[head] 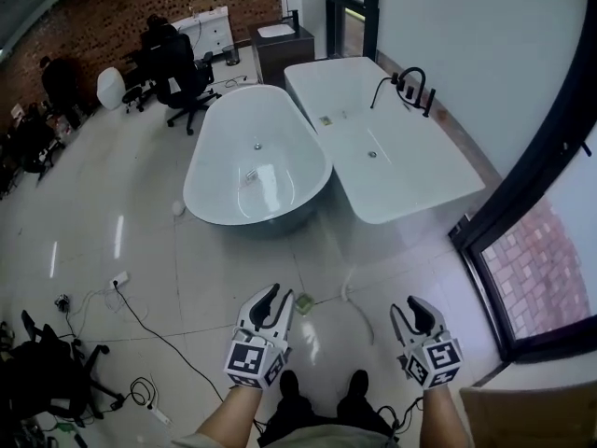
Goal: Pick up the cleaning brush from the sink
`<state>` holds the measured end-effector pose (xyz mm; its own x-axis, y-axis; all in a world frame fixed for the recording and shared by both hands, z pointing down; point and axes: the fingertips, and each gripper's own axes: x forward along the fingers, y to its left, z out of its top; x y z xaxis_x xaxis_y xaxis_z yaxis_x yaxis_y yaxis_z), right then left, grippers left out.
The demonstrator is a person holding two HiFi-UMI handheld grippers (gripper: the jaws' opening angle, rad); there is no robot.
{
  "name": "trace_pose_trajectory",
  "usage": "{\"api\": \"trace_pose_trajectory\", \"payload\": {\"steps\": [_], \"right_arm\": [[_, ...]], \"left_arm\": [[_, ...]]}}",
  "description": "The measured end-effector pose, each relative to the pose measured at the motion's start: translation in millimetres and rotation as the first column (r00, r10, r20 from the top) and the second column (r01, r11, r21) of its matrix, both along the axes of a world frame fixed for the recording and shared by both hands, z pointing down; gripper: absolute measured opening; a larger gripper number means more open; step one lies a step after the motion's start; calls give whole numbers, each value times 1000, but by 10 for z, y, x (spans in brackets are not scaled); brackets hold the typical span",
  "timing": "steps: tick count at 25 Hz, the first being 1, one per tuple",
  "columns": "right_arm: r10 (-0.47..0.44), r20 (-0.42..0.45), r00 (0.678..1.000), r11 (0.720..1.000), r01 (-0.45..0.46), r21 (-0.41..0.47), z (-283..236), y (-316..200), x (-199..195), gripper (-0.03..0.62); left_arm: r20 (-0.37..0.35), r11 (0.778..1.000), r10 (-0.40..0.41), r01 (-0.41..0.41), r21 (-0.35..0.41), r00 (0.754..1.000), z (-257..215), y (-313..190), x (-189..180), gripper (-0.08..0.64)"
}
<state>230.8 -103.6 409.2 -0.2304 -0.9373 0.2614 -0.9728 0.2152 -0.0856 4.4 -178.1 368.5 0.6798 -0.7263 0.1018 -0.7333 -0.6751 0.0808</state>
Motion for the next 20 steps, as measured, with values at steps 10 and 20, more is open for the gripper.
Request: {"api": "trace_pose_trajectory", "payload": {"steps": [10,20], "right_arm": [[-99,-38,994,990,95,-102,2029,-542,352,173],[-137,-69,988,982,126,-137,4487,-1260,331,192]], "left_arm": [[36,998,-38,40,-58,999,1911,-354,478,78],[9,996,-41,41,-76,999,4213,-1002,666,95]]}}
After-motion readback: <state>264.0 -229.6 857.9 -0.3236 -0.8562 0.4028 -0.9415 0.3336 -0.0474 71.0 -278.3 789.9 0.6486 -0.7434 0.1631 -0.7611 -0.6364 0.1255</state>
